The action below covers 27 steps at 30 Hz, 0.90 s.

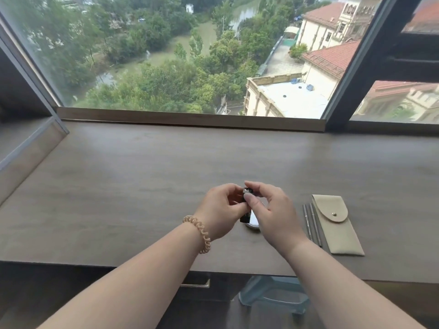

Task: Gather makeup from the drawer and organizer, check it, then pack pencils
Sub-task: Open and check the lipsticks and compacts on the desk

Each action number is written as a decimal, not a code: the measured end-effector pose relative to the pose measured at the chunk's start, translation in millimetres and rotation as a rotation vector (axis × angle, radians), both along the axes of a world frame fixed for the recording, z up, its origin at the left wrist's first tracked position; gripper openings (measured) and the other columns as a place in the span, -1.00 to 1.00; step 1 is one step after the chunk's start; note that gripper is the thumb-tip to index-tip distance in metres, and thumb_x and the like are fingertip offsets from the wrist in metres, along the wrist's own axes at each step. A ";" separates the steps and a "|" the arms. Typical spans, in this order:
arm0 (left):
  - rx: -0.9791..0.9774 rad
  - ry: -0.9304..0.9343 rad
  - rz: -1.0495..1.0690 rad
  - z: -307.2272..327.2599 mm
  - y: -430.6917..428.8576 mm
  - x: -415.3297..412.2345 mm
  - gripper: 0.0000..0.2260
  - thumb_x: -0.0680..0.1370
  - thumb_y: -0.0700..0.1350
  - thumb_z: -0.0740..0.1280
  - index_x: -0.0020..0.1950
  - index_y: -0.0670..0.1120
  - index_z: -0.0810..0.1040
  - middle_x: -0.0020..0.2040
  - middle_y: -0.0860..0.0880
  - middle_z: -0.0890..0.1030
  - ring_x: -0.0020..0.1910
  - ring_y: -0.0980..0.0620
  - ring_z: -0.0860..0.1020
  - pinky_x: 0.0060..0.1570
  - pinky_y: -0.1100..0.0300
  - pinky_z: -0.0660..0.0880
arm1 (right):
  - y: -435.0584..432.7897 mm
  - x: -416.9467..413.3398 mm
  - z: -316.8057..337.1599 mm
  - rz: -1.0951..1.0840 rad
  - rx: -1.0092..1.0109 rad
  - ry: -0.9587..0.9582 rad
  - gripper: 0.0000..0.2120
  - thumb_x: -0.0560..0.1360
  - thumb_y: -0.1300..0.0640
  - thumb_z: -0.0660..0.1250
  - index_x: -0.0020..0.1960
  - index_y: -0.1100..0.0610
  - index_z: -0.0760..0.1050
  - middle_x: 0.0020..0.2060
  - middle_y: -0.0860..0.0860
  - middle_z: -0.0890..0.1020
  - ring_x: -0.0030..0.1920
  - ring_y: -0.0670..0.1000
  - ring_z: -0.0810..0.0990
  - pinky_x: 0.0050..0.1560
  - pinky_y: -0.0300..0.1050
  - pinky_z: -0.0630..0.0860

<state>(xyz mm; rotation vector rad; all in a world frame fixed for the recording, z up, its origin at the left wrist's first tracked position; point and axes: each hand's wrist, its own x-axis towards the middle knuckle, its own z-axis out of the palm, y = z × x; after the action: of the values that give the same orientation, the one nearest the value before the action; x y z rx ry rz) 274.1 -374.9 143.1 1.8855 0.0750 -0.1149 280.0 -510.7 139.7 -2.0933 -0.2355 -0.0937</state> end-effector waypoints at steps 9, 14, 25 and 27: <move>-0.335 0.075 0.206 48.3 -6.0 -2.6 -0.90 0.44 -0.17 0.43 -0.12 -0.16 0.56 -0.24 -0.10 0.64 -0.28 0.01 0.60 -0.25 0.18 0.48 | -7.1 -14.1 31.4 0.057 0.110 0.048 -0.77 0.39 0.03 0.47 0.04 -0.05 0.62 -0.17 -0.14 0.68 -0.11 -0.19 0.58 -0.02 -0.17 0.50; -0.339 -0.007 0.308 69.1 -6.9 -2.0 -0.80 0.44 -0.04 0.45 -0.11 -0.18 0.60 -0.17 -0.13 0.66 -0.17 0.01 0.61 -0.06 0.12 0.53 | -0.1 -9.7 46.1 0.014 -0.123 -0.245 -0.71 0.42 -0.04 0.42 0.13 -0.09 0.58 -0.18 -0.32 0.63 -0.17 -0.30 0.54 0.36 0.10 0.24; -0.572 -0.088 0.921 135.7 100.6 -7.1 -0.77 0.39 0.16 0.40 -0.17 0.03 0.50 -0.17 0.04 0.62 -0.23 0.10 0.58 -0.27 0.16 0.34 | -54.4 -19.0 4.3 -0.013 -0.254 -0.183 -0.86 0.44 -0.02 0.32 -0.01 -0.09 0.54 -0.25 -0.24 0.62 -0.25 -0.28 0.49 0.40 0.28 0.13; -0.563 -0.137 0.829 129.7 95.2 -9.2 -0.88 0.44 0.05 0.34 -0.16 0.03 0.49 -0.18 0.02 0.61 -0.24 0.10 0.61 -0.18 0.16 0.36 | -54.9 -21.3 4.8 -0.040 -0.173 -0.136 -0.88 0.45 -0.02 0.32 -0.01 -0.14 0.53 -0.23 -0.25 0.63 -0.13 -0.30 0.50 0.41 0.27 0.10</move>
<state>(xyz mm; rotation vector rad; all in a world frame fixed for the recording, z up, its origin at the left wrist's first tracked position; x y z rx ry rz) 264.9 -279.7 272.8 1.1794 0.6496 0.5103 258.7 -565.6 144.5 -2.2666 -0.2927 -0.2486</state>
